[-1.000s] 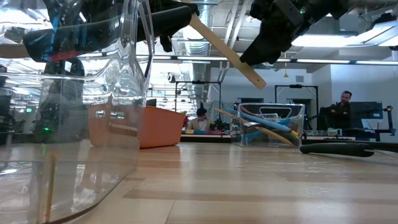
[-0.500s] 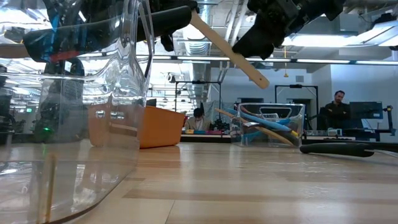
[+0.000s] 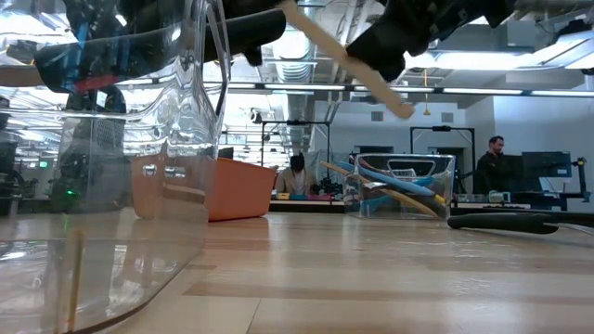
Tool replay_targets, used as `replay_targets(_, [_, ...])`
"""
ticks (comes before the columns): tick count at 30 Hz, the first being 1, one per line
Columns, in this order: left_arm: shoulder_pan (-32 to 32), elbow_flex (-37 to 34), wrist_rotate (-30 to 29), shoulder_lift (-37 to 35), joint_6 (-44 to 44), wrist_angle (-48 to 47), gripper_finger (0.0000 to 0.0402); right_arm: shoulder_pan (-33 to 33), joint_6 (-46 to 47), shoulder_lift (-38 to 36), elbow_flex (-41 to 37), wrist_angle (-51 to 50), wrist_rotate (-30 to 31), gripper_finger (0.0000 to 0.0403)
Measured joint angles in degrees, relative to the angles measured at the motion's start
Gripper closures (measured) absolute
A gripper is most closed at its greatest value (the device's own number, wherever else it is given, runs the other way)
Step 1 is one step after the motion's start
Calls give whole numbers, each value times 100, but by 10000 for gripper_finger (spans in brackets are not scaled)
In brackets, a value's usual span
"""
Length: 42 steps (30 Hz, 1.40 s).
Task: Pick & Place Kitchen Items
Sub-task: Put the brown spatula into the top transparent bin
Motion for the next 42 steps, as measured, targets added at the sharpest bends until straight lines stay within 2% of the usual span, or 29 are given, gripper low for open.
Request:
replay_targets(10, [-160, 423, -3, 343, 148, -78, 373, 284, 2, 0, 0, 248, 4, 253])
replay_targets(19, [-160, 542, -7, 472, 141, -91, 373, 319, 2, 0, 0, 227, 13, 333])
replay_targets(30, [-156, 597, -81, 472, 135, -159, 373, 310, -16, 0, -2, 173, 155, 384])
replay_targets(42, [-156, 597, -42, 468, 152, -177, 366, 321, -33, 0, -4, 201, 243, 384])
